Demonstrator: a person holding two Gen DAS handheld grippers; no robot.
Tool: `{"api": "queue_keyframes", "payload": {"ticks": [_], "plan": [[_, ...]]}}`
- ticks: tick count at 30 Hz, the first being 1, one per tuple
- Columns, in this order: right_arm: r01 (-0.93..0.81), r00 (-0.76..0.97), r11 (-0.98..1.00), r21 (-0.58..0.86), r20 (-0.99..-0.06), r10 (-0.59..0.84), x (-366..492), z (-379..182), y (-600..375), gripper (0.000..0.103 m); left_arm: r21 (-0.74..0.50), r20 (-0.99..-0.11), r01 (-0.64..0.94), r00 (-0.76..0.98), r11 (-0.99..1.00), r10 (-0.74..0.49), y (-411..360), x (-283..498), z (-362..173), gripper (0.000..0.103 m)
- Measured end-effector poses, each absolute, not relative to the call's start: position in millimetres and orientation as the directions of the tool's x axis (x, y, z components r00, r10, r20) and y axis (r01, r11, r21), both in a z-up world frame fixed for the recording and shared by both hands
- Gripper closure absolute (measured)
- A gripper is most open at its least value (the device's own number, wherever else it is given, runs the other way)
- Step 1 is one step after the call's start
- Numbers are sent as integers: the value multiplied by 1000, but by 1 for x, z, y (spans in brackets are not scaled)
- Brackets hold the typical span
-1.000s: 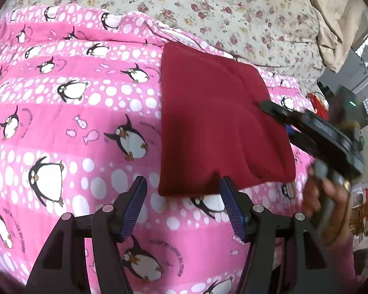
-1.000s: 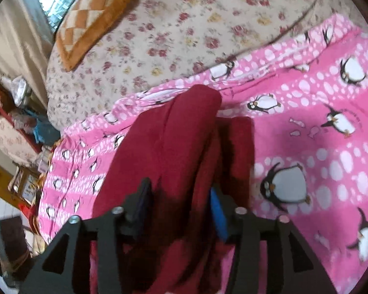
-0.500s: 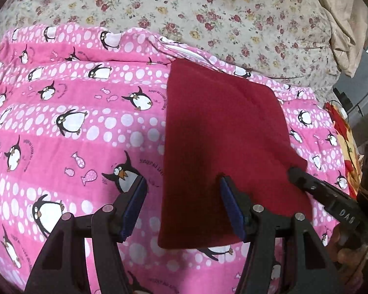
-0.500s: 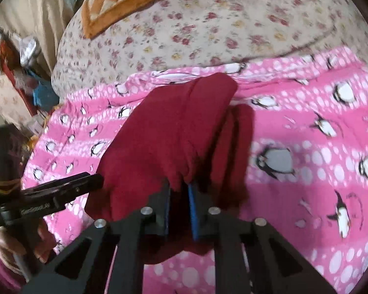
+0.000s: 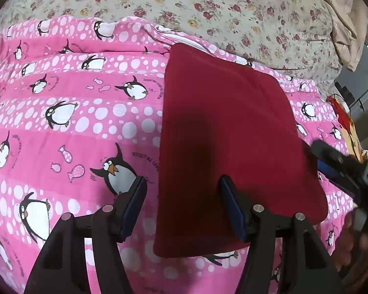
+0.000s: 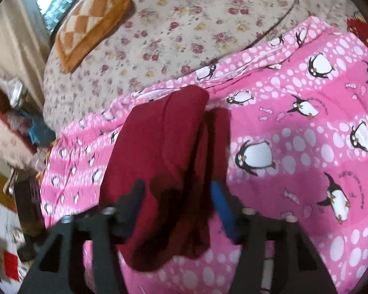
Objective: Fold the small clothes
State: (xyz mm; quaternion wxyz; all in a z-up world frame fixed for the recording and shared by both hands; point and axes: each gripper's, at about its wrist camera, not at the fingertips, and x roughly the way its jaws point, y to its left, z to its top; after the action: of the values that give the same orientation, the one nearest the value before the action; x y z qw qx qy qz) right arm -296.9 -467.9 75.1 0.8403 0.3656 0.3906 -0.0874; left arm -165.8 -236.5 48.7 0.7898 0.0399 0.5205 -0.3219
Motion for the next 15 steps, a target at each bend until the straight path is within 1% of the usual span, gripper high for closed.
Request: {"api": "queue_keyframes", "payload": {"ticks": [3, 4, 5, 6, 7, 8, 9, 11, 14, 15], "plan": [[467, 645, 709, 529, -752, 135, -274, 64, -470, 36, -261, -849, 557, 256, 788, -462, -238, -167, 48, 61], [475, 642, 704, 528, -755, 133, -268, 60, -472, 38, -258, -850, 558, 257, 788, -460, -239, -167, 48, 61], [471, 645, 699, 538, -751, 143, -263, 56, -474, 49, -258, -850, 559, 256, 788, -460, -239, -167, 47, 61], [457, 651, 699, 550, -743, 158, -261, 54, -475, 70, -259, -850, 559, 255, 788, -461, -239, -166, 47, 60], [444, 652, 709, 547, -741, 163, -259, 54, -474, 73, -263, -850, 559, 251, 786, -463, -239, -166, 47, 60], [433, 654, 739, 516, -744, 137, -260, 57, -472, 77, -276, -848, 559, 241, 782, -472, -239, -165, 47, 59], [424, 653, 765, 485, -749, 113, -261, 59, -469, 79, -290, -845, 560, 230, 776, -482, -238, -164, 47, 59], [424, 633, 800, 425, -771, 74, -263, 54, -465, 80, -340, -829, 566, 198, 751, -524, -237, -158, 49, 59], [437, 644, 763, 476, -758, 104, -268, 47, -474, 80, -419, -800, 546, 157, 726, -580, -237, -148, 50, 59], [434, 656, 750, 500, -746, 118, -269, 47, -476, 76, -440, -792, 537, 145, 720, -593, -237, -143, 49, 59]]}}
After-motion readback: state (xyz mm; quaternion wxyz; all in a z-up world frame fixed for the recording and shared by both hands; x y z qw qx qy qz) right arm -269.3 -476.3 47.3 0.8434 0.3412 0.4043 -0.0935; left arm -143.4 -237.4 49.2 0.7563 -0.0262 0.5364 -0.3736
